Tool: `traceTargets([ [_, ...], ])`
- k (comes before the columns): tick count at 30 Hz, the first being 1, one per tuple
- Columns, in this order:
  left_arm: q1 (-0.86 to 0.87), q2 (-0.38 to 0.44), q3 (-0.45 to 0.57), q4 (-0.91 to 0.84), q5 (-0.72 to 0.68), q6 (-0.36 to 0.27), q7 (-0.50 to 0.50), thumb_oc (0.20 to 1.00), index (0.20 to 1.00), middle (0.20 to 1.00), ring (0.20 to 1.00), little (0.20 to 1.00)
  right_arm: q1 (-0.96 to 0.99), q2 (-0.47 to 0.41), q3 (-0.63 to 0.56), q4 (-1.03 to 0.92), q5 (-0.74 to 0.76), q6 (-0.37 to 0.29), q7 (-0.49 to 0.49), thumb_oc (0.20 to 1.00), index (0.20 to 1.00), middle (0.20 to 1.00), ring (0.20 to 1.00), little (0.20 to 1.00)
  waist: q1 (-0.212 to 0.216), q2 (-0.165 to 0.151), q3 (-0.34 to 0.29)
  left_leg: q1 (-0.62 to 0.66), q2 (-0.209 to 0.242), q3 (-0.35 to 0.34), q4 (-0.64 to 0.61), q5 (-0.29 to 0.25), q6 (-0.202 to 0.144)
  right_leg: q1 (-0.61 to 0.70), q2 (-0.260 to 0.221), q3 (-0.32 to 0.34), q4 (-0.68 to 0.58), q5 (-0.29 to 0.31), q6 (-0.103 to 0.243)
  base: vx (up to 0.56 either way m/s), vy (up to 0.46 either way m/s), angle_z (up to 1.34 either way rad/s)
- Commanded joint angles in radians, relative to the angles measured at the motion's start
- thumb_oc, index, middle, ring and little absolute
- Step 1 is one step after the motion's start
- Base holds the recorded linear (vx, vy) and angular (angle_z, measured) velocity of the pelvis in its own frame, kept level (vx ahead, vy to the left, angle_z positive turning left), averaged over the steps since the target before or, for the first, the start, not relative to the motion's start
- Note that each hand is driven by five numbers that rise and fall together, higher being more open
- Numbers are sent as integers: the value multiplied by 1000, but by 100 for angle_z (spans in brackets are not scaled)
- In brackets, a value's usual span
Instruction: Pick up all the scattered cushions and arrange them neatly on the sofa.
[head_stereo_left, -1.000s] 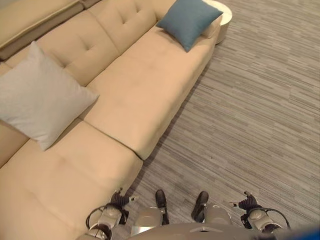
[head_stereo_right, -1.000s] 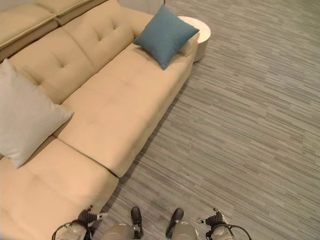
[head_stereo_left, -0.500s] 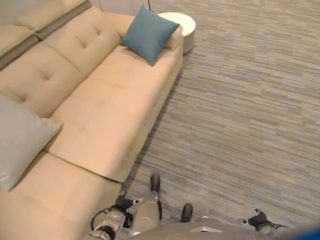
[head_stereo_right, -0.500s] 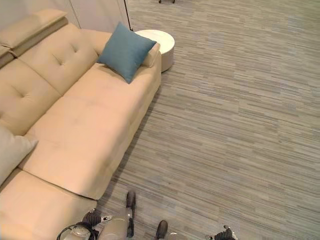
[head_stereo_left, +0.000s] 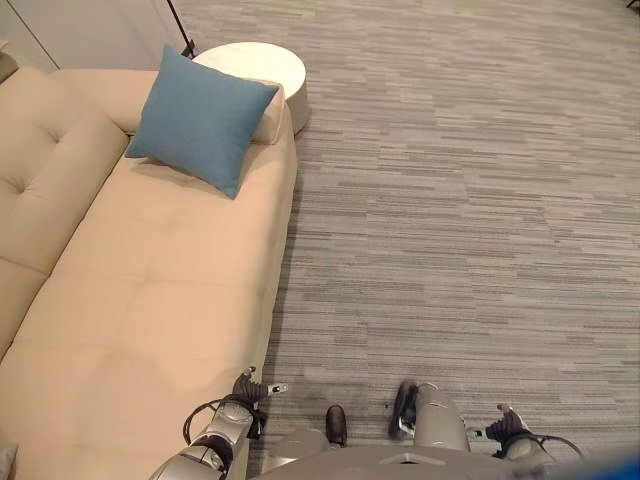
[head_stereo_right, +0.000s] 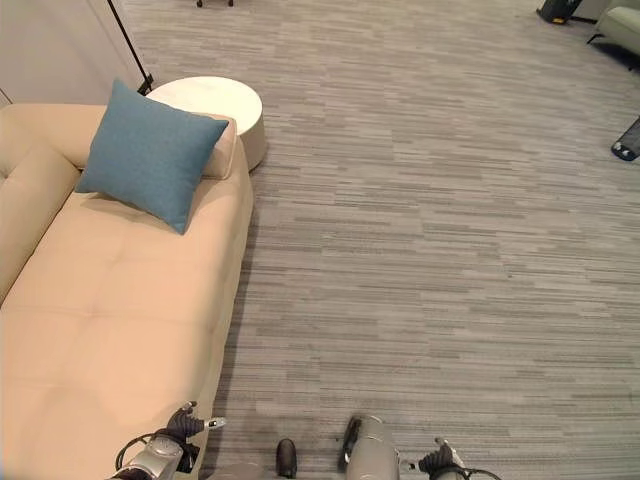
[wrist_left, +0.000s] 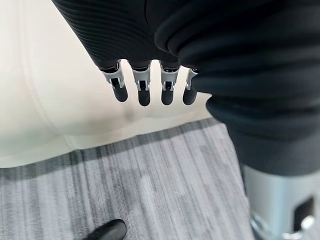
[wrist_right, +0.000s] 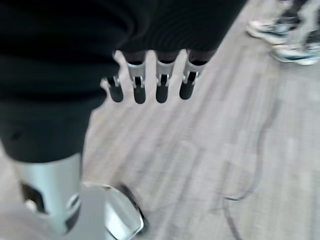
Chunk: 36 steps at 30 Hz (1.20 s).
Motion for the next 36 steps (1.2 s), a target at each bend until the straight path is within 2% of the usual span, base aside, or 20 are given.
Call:
traceTargets([
  [1, 5, -26, 20, 11, 8, -14, 10, 1000, 1000, 1000, 1000, 1000, -27, -49, -10, 15, -20, -5, -24, 1000, 1000, 1000, 1000, 1000, -5, -4, 47, -69, 50, -99, 118, -70, -48, 193, 51, 82, -171, 114, 27, 445, -185, 61],
  [2, 6, -41, 27, 17, -8, -18, 17, 1000, 1000, 1000, 1000, 1000, -11, -39, -13, 15, -14, -8, -27, 1000, 1000, 1000, 1000, 1000, -10, -11, 39, -49, 46, -106, 147, -107, -56, 204, 52, 95, -175, 130, 15, 446, -215, 85],
  [4, 4, -54, 30, 10, -30, -21, 19, 1000, 1000, 1000, 1000, 1000, -1, -29, -21, 21, 0, -17, -32, 1000, 1000, 1000, 1000, 1000, -15, -14, 34, -69, 60, -106, 241, -119, -87, 241, 53, 83, -192, 120, -3, 318, -259, 102],
  [5, -9, -64, 17, -8, -48, -23, 15, 1000, 1000, 1000, 1000, 1000, -3, -21, -21, 18, 18, -21, -44, 1000, 1000, 1000, 1000, 1000, -10, -33, 53, -175, 100, -85, 457, -52, -126, 287, 50, 69, -213, 103, -35, 169, -307, 88],
  [7, -21, -68, -4, -29, -53, -22, 10, 1000, 1000, 1000, 1000, 1000, -4, -19, -18, 15, 32, -24, -51, 1000, 1000, 1000, 1000, 1000, -4, -40, 68, -256, 126, -81, 606, -27, -125, 330, 74, 58, -241, 80, -65, 160, -273, 76],
  [8, -25, -68, -12, -32, -54, -19, 13, 1000, 1000, 1000, 1000, 1000, -3, -18, -20, 15, 42, -22, -54, 1000, 1000, 1000, 1000, 1000, -2, -44, 73, -277, 136, -72, 625, -14, -122, 348, 77, 52, -246, 68, -73, 203, -180, 21],
  [10, -30, -74, -25, -33, -57, -17, 16, 1000, 1000, 1000, 1000, 1000, -1, -11, -17, 15, 50, -22, -58, 1000, 1000, 1000, 1000, 1000, 5, -47, 69, -318, 142, -51, 582, -28, -109, 381, 86, 44, -259, 45, -76, 272, -111, -16],
  [11, -29, -77, -34, -22, -46, -13, 17, 1000, 1000, 1000, 1000, 1000, 4, -11, -14, 11, 49, -26, -63, 1000, 1000, 1000, 1000, 1000, 5, -47, 62, -325, 133, -38, 480, -41, -101, 405, 93, 43, -267, 27, -72, 251, -56, -5],
  [12, -29, -77, -34, -22, -46, -13, 17, 1000, 1000, 1000, 1000, 1000, 4, -11, -14, 11, 49, -26, -63, 1000, 1000, 1000, 1000, 1000, 5, -47, 62, -324, 133, -38, 479, -41, -101, 405, 93, 43, -267, 27, -72, 343, -30, 3],
  [13, -25, -79, -36, -14, -36, -11, 18, 1000, 1000, 1000, 1000, 1000, 11, -10, -10, 10, 47, -26, -68, 1000, 1000, 1000, 1000, 1000, 6, -35, 51, -340, 137, -22, 375, 5, -104, 428, 112, 39, -274, 9, -69, 273, 11, -3],
  [16, -16, -83, -35, -4, -26, -9, 19, 1000, 1000, 1000, 1000, 1000, 24, -8, -14, 8, 54, -25, -70, 1000, 1000, 1000, 1000, 1000, 14, -14, 41, -351, 156, 37, 225, 113, -125, 481, 144, 34, -283, -26, -66, 366, 51, 8],
  [17, 1, -78, -24, -1, -26, -6, 19, 1000, 1000, 1000, 1000, 1000, 39, 5, -5, 0, 51, -22, -61, 1000, 1000, 1000, 1000, 1000, 24, -8, 25, -333, 167, 103, 141, 139, -122, 508, 164, 40, -264, -56, -65, 445, 121, -1],
  [21, 17, -81, -20, 19, -14, 2, 20, 1000, 1000, 1000, 1000, 1000, 44, 19, 5, 5, 32, -19, -57, 1000, 1000, 1000, 1000, 1000, 27, -15, -4, -308, 146, 94, 135, 131, -102, 527, 153, 43, -226, -81, -51, 274, 104, -34],
  [24, 21, -75, -11, 20, -13, 1, 20, 1000, 1000, 1000, 1000, 1000, 44, 24, 5, 6, 15, -13, -45, 1000, 1000, 1000, 1000, 1000, 36, -20, -22, -270, 119, 100, 122, 97, -72, 511, 117, 42, -118, -78, -15, 194, 144, -3],
  [26, 22, -72, -11, 15, -9, 1, 20, 1000, 1000, 1000, 1000, 1000, 38, 27, 6, 1, 5, -12, -38, 1000, 1000, 1000, 1000, 1000, 32, -13, -24, -233, 103, 94, 104, 79, -51, 457, 83, 40, 26, -43, 19, 189, 198, 6],
  [27, 15, -64, -17, 10, -10, -3, 23, 1000, 1000, 1000, 1000, 1000, 32, 29, 6, -10, 4, -12, -34, 1000, 1000, 1000, 1000, 1000, 16, 4, -15, -195, 99, 79, 84, 70, -40, 381, 71, 54, 156, 6, 36, 128, 159, 5],
  [29, 6, -63, -25, 9, -9, -7, 27, 1000, 1000, 1000, 1000, 1000, 28, 35, 6, -16, 9, -17, -34, 1000, 1000, 1000, 1000, 1000, 2, 17, -10, -154, 88, 57, 55, 65, -38, 326, 81, 74, 182, 14, 25, 191, 86, 26],
  [31, 1, -64, -29, 7, -8, -9, 28, 1000, 1000, 1000, 1000, 1000, 23, 35, 8, -18, 12, -16, -34, 1000, 1000, 1000, 1000, 1000, -5, 21, -3, -138, 84, 47, 44, 66, -40, 314, 82, 70, 165, 5, 18, 185, 11, 49],
  [33, -11, -69, -47, 8, 7, -14, 20, 1000, 1000, 1000, 1000, 1000, 10, 34, 10, -19, 19, -20, -35, 1000, 1000, 1000, 1000, 1000, -19, 30, -1, -116, 77, 27, 25, 57, -47, 292, 87, 67, 44, -11, -5, 237, -48, 53],
  [36, -27, -73, -58, 16, 12, -16, 15, 1000, 1000, 1000, 1000, 1000, 3, 39, 10, -22, 35, -19, -32, 1000, 1000, 1000, 1000, 1000, -48, 28, 12, -79, 61, -24, 23, 35, -52, 239, 111, 156, -83, 43, 0, 245, -72, 57],
])
